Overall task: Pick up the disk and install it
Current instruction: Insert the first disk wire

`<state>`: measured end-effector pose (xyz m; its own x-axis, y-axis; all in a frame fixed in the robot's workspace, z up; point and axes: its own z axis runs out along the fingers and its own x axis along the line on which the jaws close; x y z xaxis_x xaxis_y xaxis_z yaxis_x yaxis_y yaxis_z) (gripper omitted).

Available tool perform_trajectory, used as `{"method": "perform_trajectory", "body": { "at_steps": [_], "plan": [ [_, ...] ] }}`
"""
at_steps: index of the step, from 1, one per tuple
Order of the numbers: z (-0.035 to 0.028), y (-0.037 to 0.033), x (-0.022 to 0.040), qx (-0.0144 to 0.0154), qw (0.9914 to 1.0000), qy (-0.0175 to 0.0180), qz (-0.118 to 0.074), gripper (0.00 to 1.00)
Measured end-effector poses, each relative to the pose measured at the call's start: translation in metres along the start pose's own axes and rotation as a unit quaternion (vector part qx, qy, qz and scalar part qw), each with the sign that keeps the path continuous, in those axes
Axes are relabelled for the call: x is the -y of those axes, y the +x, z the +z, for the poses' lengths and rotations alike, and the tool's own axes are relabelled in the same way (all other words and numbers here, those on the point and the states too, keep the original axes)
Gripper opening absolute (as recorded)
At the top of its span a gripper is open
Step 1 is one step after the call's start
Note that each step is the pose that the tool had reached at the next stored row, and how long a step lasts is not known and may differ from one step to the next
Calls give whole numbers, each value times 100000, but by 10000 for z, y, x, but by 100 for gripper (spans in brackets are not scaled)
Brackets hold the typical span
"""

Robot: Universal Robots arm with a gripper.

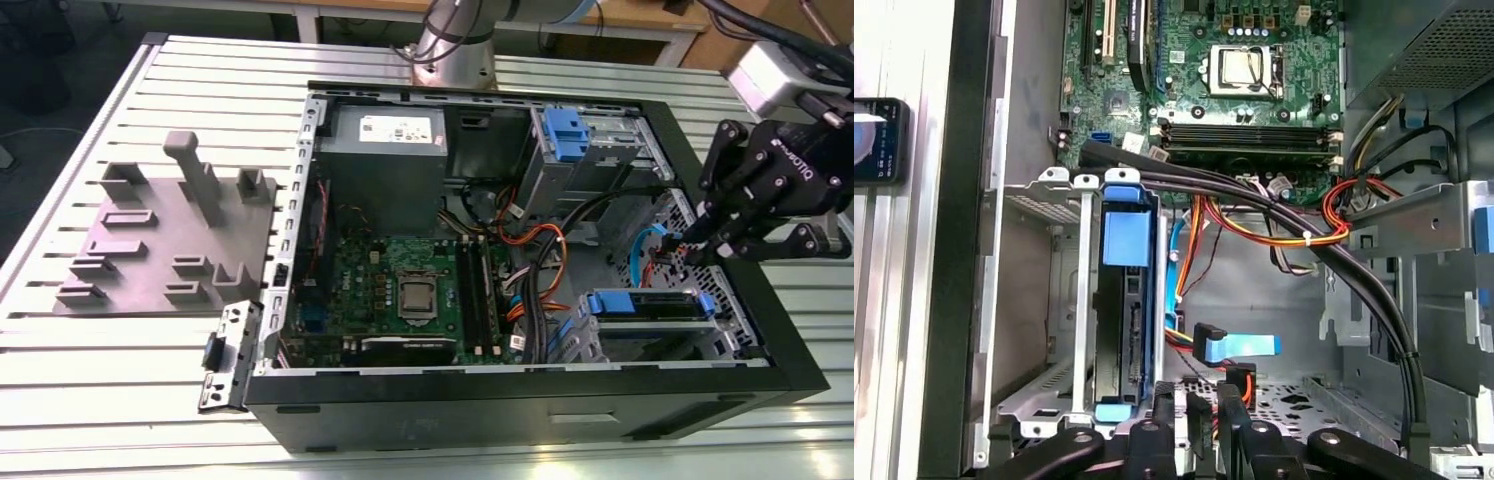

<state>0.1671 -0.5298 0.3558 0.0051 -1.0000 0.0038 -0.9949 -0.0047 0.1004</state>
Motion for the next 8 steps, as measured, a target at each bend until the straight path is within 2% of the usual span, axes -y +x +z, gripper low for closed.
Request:
{"method": "perform_trajectory", "body": {
  "at_steps": [8],
  "plan": [
    [80,-28,50,-678,99998,-130,67,31]
  ]
}}
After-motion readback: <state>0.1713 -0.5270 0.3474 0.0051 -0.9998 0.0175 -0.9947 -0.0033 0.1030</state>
